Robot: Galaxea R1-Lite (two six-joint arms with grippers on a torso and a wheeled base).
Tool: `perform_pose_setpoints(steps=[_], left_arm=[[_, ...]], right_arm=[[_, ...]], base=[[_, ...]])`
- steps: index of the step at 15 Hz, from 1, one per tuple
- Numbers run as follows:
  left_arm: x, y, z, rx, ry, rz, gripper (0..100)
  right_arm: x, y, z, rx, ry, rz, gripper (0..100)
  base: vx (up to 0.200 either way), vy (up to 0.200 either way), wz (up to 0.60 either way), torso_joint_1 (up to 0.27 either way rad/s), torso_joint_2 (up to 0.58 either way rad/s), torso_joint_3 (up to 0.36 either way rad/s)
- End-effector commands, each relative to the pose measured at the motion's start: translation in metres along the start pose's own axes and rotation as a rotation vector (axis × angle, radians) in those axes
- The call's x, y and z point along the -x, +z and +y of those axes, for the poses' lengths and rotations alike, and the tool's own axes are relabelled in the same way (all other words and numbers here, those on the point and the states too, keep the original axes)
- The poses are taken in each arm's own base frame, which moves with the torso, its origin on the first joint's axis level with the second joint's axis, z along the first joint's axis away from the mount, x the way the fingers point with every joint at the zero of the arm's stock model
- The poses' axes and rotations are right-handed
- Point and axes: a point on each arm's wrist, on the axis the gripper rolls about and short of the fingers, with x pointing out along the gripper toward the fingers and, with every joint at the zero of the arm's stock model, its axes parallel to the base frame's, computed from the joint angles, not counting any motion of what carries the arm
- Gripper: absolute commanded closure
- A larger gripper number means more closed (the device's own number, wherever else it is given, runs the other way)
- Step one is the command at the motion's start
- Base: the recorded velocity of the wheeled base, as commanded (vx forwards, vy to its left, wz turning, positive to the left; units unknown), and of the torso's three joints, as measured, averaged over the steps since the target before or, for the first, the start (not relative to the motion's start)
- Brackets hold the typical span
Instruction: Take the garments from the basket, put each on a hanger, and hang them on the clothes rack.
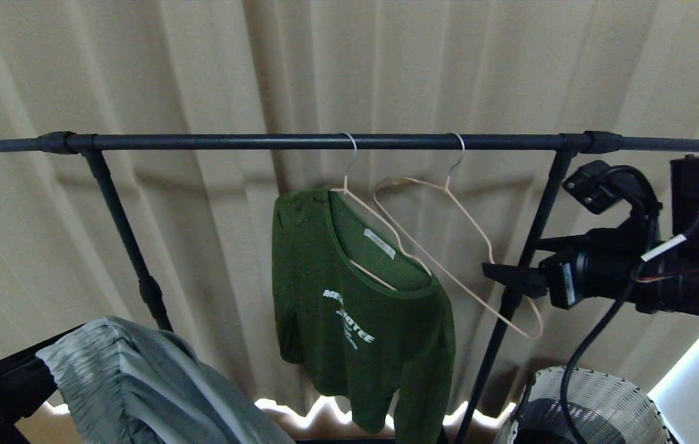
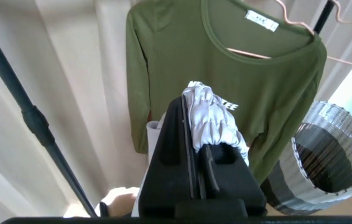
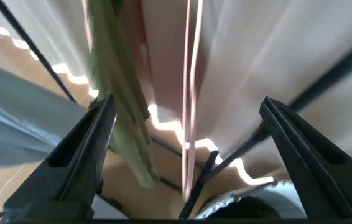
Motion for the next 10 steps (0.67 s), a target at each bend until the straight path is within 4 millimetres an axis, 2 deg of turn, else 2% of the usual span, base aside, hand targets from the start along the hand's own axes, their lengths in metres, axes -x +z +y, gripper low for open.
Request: perform_pose_setpoints(steps=[1, 2, 5, 10], left_arm=[[0.004, 0.0, 0.0, -0.002, 0.0, -0.015, 100], [0.006, 0.002, 0.0, -0.019, 0.002, -0.029, 100], [0.008, 0.003, -0.001, -0.025, 0.002, -0.041, 100], [0.009, 0.004, -0.001, -0.025, 0.002, -0.048, 100]], right_arm=[[-0.04, 0.002, -0.002, -0.001, -0.019, 0.082, 0], [-0.052, 0.005, -0.004, -0.004, -0.029, 0.119, 0], [-0.069, 0.014, -0.005, -0.006, -0.027, 0.133, 0], [-0.074, 0.016, -0.006, -0.006, -0.026, 0.125, 0]], base=[[0.0, 0.0, 0.0, 0.0, 0.0, 0.0], [0.0, 0.0, 0.0, 0.0, 0.0, 0.0], [0.0, 0.0, 0.0, 0.0, 0.0, 0.0], [0.0, 0.0, 0.0, 0.0, 0.0, 0.0]])
